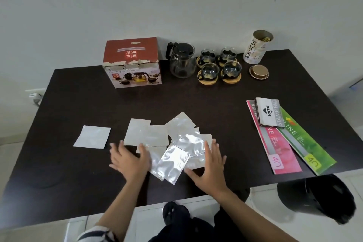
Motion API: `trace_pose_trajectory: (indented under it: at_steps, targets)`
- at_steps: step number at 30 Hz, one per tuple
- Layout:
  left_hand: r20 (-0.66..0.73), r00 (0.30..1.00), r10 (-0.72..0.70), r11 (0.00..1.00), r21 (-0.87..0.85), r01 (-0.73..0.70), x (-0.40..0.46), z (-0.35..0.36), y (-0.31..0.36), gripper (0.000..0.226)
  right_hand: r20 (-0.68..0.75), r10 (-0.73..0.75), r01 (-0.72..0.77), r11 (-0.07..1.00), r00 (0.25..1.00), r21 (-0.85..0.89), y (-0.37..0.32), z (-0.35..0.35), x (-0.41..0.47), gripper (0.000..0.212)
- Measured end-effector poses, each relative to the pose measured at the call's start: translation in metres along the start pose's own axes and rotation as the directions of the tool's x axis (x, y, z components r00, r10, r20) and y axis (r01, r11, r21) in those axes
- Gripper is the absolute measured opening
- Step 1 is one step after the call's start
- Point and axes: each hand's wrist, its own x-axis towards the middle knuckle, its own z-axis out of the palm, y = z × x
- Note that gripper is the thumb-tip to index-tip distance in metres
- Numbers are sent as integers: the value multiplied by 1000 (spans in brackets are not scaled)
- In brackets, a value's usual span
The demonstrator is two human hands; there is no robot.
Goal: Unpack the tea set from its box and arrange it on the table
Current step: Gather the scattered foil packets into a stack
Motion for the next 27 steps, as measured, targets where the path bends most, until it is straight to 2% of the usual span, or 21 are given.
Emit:
trace_pose_trajectory:
  at_steps: [2, 4, 6, 8, 12, 15, 18, 19, 21, 24, 25, 27]
  targets:
    - [-39, 998, -57, 994, 94, 61, 33, -17, -18, 72, 49, 18, -13, 993, 999, -117, 7, 4, -10, 121]
    - [-14, 995, -95, 972, 214, 96, 63, -35, -34, 78, 75, 48, -33, 981, 996, -193, 7, 9, -14, 123]
    - [56, 993, -108, 942, 326, 84, 85, -49, -46, 79, 94, 67, -44, 972, 993, -231, 3, 14, -11, 121]
    - [142, 987, -74, 916, 401, 12, 93, -53, -50, 75, 108, 71, -42, 966, 992, -255, -5, 17, -5, 117]
    - [227, 972, 52, 920, 368, -135, 66, -29, -33, 65, 165, 95, -42, 953, 982, -299, -23, 22, 5, 109]
    - [271, 948, 168, 949, 215, -230, 30, -7, -12, 61, 174, 89, -38, 960, 981, -278, -34, 25, 10, 107]
    - [276, 929, 246, 969, -41, -244, 2, -2, -1, 87, 160, 53, -18, 977, 986, -211, -38, 26, 14, 110]
    - [276, 915, 293, 956, -70, -285, -3, -3, -4, 97, 141, 46, -20, 983, 989, -183, -37, 24, 16, 109]
    - [321, 854, 409, 900, 12, -435, -4, -7, -17, 118, 106, 65, -49, 987, 992, -150, -33, 17, 26, 112]
    - [488, 730, 478, 729, 244, -640, 1, -14, -34, 140, 107, 121, -103, 982, 987, -160, -28, 9, 46, 120]
    - [516, 710, 479, 683, 290, -671, 2, -14, -37, 143, 112, 133, -114, 980, 985, -161, -29, 9, 53, 119]
    - [540, 714, 445, 652, 351, -672, 3, -13, -37, 141, 115, 139, -121, 982, 984, -148, -36, 13, 60, 117]
